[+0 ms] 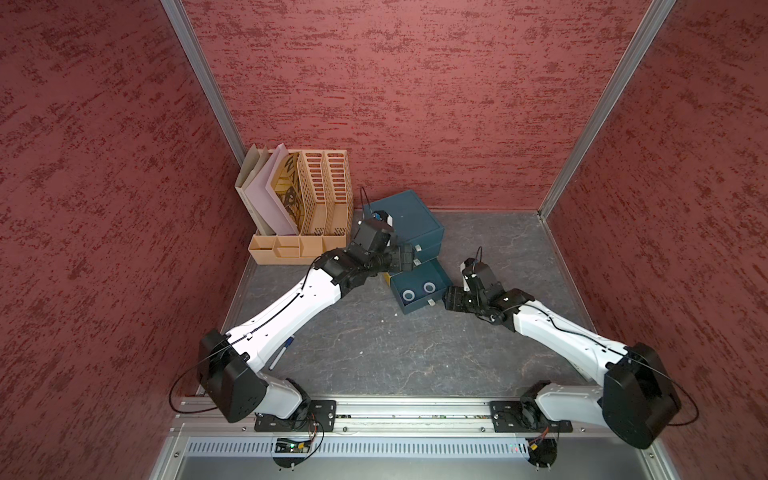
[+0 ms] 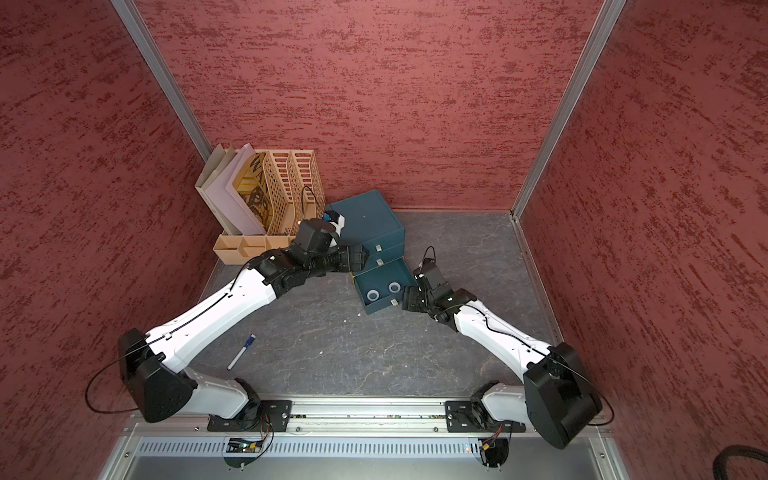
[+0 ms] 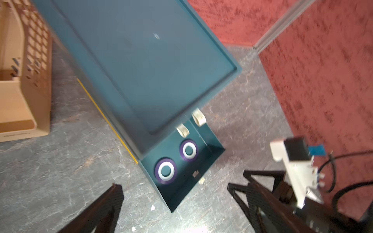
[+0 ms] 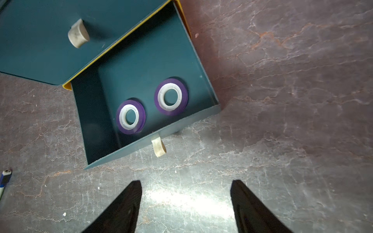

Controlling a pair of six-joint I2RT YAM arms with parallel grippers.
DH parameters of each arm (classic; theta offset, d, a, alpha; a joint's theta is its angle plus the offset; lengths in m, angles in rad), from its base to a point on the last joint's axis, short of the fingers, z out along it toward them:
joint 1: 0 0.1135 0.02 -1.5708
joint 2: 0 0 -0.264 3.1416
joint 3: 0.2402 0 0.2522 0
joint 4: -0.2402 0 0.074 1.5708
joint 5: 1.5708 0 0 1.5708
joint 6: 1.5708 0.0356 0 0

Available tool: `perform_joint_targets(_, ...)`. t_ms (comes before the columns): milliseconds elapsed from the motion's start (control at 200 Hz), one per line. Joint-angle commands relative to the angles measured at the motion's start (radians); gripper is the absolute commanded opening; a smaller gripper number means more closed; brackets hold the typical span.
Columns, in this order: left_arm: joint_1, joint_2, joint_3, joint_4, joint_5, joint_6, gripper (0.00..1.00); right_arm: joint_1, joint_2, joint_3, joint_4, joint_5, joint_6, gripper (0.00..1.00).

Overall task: Place the transparent tape into the drawer according to color
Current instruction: Place the tape in the drawer, then close the drawer in the storage box.

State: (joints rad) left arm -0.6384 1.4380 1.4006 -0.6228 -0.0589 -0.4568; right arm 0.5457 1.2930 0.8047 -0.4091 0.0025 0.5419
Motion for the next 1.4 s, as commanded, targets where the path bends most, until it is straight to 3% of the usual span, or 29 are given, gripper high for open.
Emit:
perform_joint_targets(0,0.062,0.032,0.081,-0.076,0.090,-0.010,1.00,-0.008,-0.006,-0.004,0.051,-0.024,-0.014,0.76)
perform_joint_targets(220,0.164,0.184,0.213,-0.143,0.154,-0.012,1.00,0.002,0.019,0.001,0.076,-0.030,-0.016,0.77)
perform_joint_targets(476,0.190,0.277,0.253,-0.151,0.141,-0.029,1.00,0.015,0.024,-0.007,0.088,-0.027,-0.018,0.77)
perform_joint_targets(807,0.207,0.297,0.232,-0.138,0.135,-0.030,0.80,0.062,0.059,-0.027,0.141,-0.035,-0.025,0.74)
perform_joint_targets(1122,0.218,0.314,0.228,-0.150,0.151,-0.018,0.72,0.114,0.158,-0.026,0.209,-0.014,-0.059,0.53)
perform_joint_targets(1393,0.230,0.318,0.230,-0.161,0.167,-0.005,0.71,0.143,0.259,0.010,0.254,0.023,-0.112,0.52)
